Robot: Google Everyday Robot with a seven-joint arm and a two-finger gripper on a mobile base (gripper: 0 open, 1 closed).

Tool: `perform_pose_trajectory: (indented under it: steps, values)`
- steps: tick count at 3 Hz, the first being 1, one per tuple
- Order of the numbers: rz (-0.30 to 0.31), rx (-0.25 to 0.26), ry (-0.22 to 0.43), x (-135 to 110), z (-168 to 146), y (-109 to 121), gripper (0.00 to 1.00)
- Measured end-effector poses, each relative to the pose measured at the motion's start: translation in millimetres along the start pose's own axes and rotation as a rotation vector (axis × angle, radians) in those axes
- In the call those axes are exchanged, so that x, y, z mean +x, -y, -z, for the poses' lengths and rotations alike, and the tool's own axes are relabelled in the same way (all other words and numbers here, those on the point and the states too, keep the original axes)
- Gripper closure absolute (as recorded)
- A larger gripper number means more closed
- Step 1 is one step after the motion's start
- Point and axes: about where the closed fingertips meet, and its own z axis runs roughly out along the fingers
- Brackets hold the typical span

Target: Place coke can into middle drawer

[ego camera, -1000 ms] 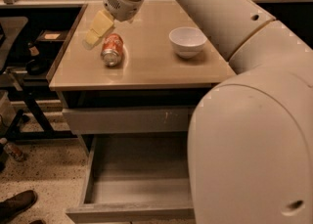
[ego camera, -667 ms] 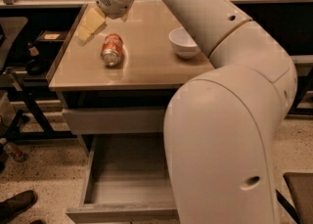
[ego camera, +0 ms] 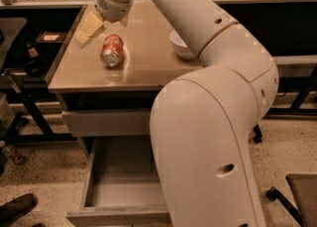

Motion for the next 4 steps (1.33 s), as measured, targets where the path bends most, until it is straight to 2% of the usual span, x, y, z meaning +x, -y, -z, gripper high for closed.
perform_pose_trajectory:
  steps: [2, 4]
  values:
    - [-0.088, -0.048, 0.026, 4.0, -32.0, 9.4, 0.00]
    - [-0.123, -0.039, 0.007, 2.2, -51.5, 16.7, 0.00]
